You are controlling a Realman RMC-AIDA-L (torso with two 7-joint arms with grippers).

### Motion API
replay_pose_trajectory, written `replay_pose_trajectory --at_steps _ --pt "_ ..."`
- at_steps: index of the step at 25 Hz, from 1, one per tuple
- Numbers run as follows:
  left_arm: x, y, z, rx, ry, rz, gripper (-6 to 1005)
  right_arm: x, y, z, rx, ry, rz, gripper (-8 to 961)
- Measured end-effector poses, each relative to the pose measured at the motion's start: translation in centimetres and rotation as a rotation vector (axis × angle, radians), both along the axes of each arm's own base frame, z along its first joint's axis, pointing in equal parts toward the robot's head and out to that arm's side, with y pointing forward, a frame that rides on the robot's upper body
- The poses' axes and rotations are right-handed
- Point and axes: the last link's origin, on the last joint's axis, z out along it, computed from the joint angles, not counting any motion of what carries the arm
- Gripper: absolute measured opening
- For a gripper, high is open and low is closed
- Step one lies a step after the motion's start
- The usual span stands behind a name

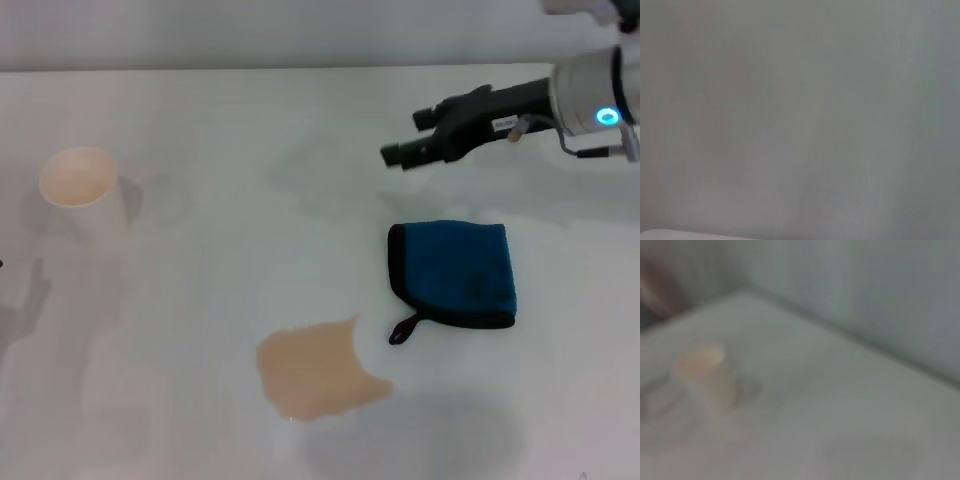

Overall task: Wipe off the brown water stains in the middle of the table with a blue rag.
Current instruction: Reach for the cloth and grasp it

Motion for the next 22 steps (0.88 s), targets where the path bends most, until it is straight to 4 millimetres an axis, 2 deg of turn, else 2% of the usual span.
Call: replay_pose_trajectory --at_steps 5,9,11,22 --pt "0.5 0.8 0.0 -0.001 -0.021 -0.021 893 -3.0 -0.2 0.6 -0.149 -0.162 0.019 832" --pt "0.6 1.2 0.1 0.0 -0.022 -0.03 893 -4.0 -0.6 -0.6 -0.218 -0.314 0.04 832" --pt "0.8 1.4 0.1 0.006 -0.025 -0.039 893 -4.0 -1.2 -2.1 -0.256 -0.444 0.035 831" --pt "1.1 1.5 0.2 0.01 -0.024 -0.057 893 -3.2 -2.7 -4.8 -0.322 -0.636 0.107 830"
